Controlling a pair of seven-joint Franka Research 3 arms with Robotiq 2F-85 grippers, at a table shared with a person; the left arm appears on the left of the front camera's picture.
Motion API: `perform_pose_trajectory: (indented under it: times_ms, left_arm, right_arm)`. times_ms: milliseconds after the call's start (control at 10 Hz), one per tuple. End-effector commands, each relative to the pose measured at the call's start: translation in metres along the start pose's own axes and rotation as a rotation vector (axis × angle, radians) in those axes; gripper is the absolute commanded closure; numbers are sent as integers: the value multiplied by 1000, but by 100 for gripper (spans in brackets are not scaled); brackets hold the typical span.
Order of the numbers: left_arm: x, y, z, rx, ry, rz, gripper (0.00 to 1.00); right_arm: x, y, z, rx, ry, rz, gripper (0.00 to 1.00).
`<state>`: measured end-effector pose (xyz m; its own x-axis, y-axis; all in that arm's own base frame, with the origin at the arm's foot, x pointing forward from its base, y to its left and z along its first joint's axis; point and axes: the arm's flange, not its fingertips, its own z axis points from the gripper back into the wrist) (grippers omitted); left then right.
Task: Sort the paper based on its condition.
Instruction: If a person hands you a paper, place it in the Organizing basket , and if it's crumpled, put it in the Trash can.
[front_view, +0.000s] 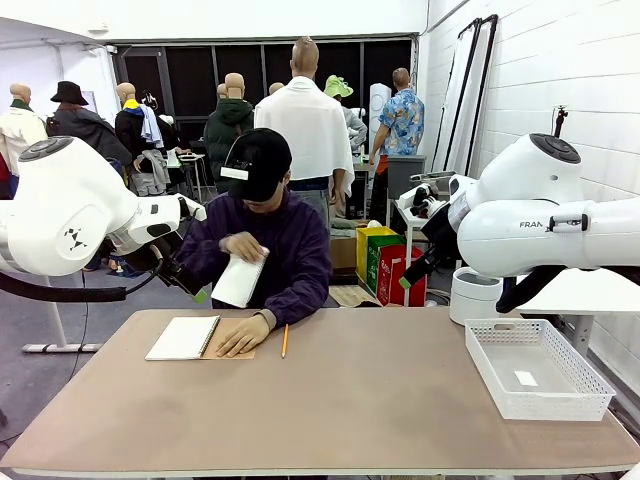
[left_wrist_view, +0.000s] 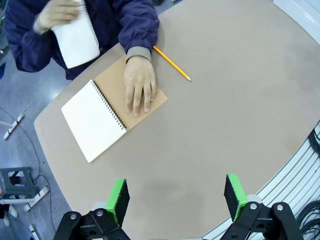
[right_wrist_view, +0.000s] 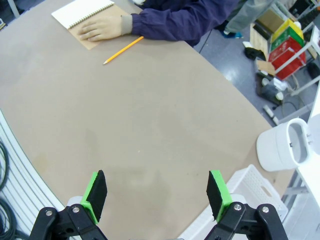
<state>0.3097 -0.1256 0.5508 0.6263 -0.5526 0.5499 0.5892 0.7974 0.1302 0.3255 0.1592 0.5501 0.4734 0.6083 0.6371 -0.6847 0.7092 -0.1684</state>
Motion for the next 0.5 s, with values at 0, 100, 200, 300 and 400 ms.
perform_pose_trajectory:
  times_ms: [0, 100, 200, 300, 400]
  left_arm:
    - [-1, 0, 0, 0, 4, 0, 0]
    - [-1, 0, 0, 0, 4, 0, 0]
    - [-1, 0, 0, 0, 4, 0, 0]
    - [-1, 0, 0, 0, 4, 0, 0]
    - [-1, 0, 0, 0, 4, 0, 0]
  right_arm:
    - [-1, -1, 0, 6, 4, 1, 0]
    - [-1, -1, 0, 6, 4, 1, 0]
    - [-1, -1, 0, 6, 4, 1, 0]
    - [-1, -1, 0, 6, 4, 1, 0]
    - [-1, -1, 0, 6, 4, 1, 0]
